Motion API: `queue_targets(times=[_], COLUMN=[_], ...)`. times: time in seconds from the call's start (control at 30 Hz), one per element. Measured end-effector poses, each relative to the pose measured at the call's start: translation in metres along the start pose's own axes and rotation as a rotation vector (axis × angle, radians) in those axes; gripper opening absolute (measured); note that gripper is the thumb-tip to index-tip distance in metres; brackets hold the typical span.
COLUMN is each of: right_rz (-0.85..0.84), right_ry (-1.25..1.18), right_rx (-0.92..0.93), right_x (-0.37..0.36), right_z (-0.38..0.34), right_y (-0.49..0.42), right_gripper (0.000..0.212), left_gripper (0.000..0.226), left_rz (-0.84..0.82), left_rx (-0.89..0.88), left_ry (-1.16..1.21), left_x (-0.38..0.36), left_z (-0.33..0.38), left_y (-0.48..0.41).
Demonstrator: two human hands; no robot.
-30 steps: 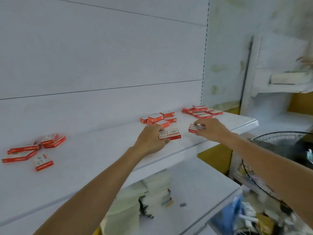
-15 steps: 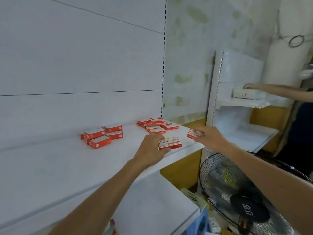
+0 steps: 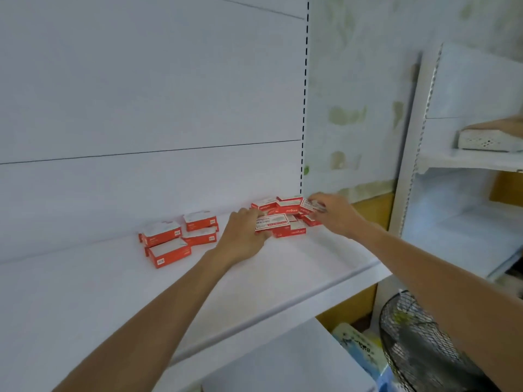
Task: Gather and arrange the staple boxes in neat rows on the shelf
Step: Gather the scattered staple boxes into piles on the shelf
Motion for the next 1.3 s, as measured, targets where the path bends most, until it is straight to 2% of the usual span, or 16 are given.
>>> queue_targets(times=[0.1, 0.23, 0.4, 0.5, 0.7, 0.8, 0.9, 1.1, 1.3], right_rz=[-0.022, -0.007, -0.128, -0.111, -0.243, -0.249, -0.182, -0.113, -0.182], right_ry=[-0.05, 0.006, 0.089, 0.073, -0.009, -0.008, -0.019, -0.088, -0.214], right_rx=[0.004, 0.049, 0.127, 0.188, 0.276, 0.3, 0.319, 0.534, 0.814], right_x=[-0.013, -0.015, -0.019, -0.007, -0.011, -0.01, -0.01, -0.021, -0.067], right_z=[0.011, 0.031, 0.057, 0.065, 0.085, 0.088, 0.083, 0.029, -0.115], right_y=[-0.017, -0.048, -0.072, -0.085, -0.083, -0.089, -0.094, -0.091, -0.054], right_gripper=[0.035, 0.036, 0.044, 0.04, 0.033, 0.029, 0.028, 0.032, 0.033], left_gripper=[0.045, 0.044, 0.043, 0.041, 0.032, 0.033, 0.037, 0.03, 0.027], left_rz=[-0.003, 0.038, 0.087, 0.148, 0.068, 0.1, 0.146, 0.252, 0.406], left_rx=[0.023, 0.046, 0.098, 0.132, 0.224, 0.23, 0.252, 0.401, 0.623], left_ry=[0.027, 0.018, 0.041, 0.079, -0.04, -0.071, -0.07, -0.083, -0.158], left_x=[-0.006, -0.012, -0.026, -0.028, -0.055, -0.056, -0.054, -0.029, 0.045], left_z=[-0.002, -0.004, 0.01, 0.028, 0.039, 0.045, 0.047, 0.018, -0.021], left_y=[-0.015, -0.041, -0.06, -0.074, -0.08, -0.078, -0.069, -0.01, 0.108])
Point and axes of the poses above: each hand's wrist, its own y-axis away from the middle knuckle, its own x-axis out of the back of the hand, z = x × y, the point moved 1 cm from there along -y, towards the middle knuckle, and after that the axes turned 4 degrees about -z, right-handed, at the moved point
